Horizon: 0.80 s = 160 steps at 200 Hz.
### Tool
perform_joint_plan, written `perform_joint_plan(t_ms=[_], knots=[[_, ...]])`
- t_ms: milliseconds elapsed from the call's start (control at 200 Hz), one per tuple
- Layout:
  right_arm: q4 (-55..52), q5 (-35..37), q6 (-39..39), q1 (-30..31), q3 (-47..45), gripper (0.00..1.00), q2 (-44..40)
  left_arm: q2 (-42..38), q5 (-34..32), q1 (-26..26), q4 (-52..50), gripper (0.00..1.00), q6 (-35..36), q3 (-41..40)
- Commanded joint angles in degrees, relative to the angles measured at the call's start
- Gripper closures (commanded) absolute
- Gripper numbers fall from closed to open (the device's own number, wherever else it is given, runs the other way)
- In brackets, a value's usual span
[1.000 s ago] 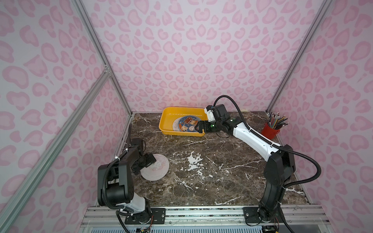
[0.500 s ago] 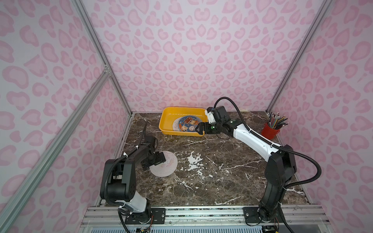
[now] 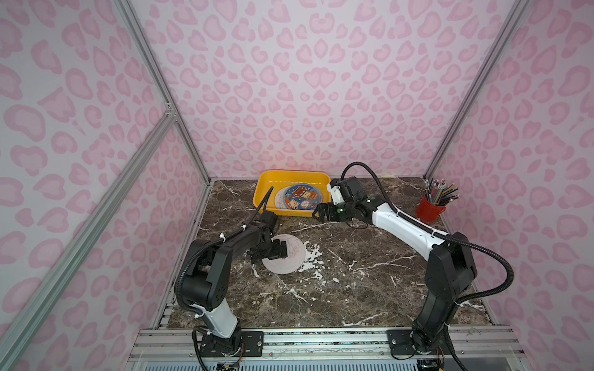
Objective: Put the coasters into the storage box
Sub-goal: Move the coaster to the center of the board.
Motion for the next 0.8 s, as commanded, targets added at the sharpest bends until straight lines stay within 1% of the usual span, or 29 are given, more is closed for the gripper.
perform_joint_plan(t_ms=[0,210,375,640,795], knots=[[1.7,-1.2,0.44,0.24,-1.87,0.02,-0.29,0.63,6.65,-1.82,0.67,0.01,-0.55,0.51],[2.1,-2.79,0.62,1.07,-6.53,0.02,0.01,-5.23,2.69,-1.85,0.62,0.01,0.15,-0.46],[1.85,-3.57,0.97,3.11,-7.33,0.04,2.75,-8.55,1.23,-0.19,2.11,0.01,0.8,-0.86],[3.25,-4.29,2.99,5.74,-7.33,0.08,6.55,-5.07,0.28,2.86,5.01,0.01,2.89,0.61],[3.46,-4.25,3.35,6.07,-7.33,0.08,6.86,-1.52,2.01,3.62,7.29,0.01,4.02,1.49]])
